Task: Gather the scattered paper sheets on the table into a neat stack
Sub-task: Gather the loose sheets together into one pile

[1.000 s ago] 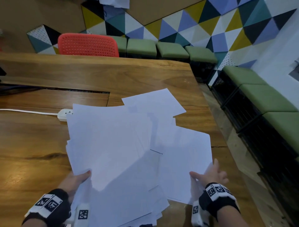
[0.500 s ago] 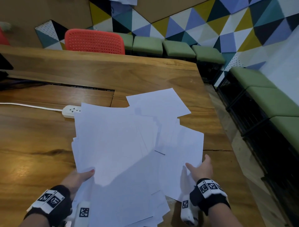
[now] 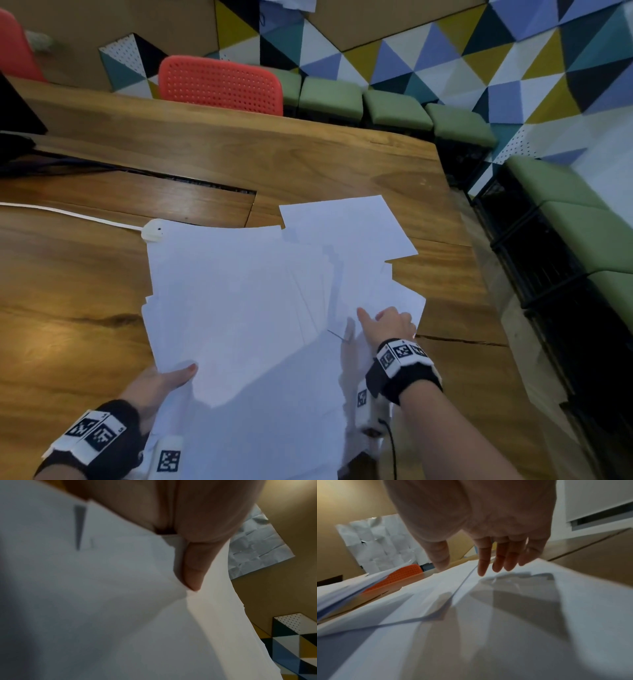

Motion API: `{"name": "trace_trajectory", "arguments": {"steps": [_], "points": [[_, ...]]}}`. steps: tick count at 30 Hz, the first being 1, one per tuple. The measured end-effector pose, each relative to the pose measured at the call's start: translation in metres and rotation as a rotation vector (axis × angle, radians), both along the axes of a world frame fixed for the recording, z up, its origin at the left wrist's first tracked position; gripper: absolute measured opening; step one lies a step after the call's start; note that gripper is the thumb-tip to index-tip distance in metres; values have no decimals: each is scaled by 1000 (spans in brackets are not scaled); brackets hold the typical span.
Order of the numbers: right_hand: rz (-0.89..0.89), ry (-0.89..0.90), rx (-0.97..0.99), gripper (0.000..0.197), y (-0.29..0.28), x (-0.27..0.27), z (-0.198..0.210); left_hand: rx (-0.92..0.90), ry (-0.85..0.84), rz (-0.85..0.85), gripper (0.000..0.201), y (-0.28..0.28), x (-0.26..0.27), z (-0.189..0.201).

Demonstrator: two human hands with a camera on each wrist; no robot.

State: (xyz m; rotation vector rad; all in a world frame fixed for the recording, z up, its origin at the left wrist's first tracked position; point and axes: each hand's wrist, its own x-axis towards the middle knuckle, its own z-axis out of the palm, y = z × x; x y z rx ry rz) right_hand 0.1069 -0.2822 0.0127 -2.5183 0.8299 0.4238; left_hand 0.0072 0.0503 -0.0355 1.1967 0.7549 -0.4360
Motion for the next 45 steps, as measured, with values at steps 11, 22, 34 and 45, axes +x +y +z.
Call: {"name": "trace_trajectory", "arguments": {"steps": [11,22,34,45], "points": [[74,4,52,35,26,23,-20,36,23,-33,20,3,5,-4],[-203,-86,146,61,-26,-53,-7,51,23,-61,42,2,6,-1],[-333,-122,228,107,-17,-43,-5,130,15,-79,44,-3,3,4],[-303,-52,253,76,8,-51,-2,165,-36,-108,36,-8,2,8]]}}
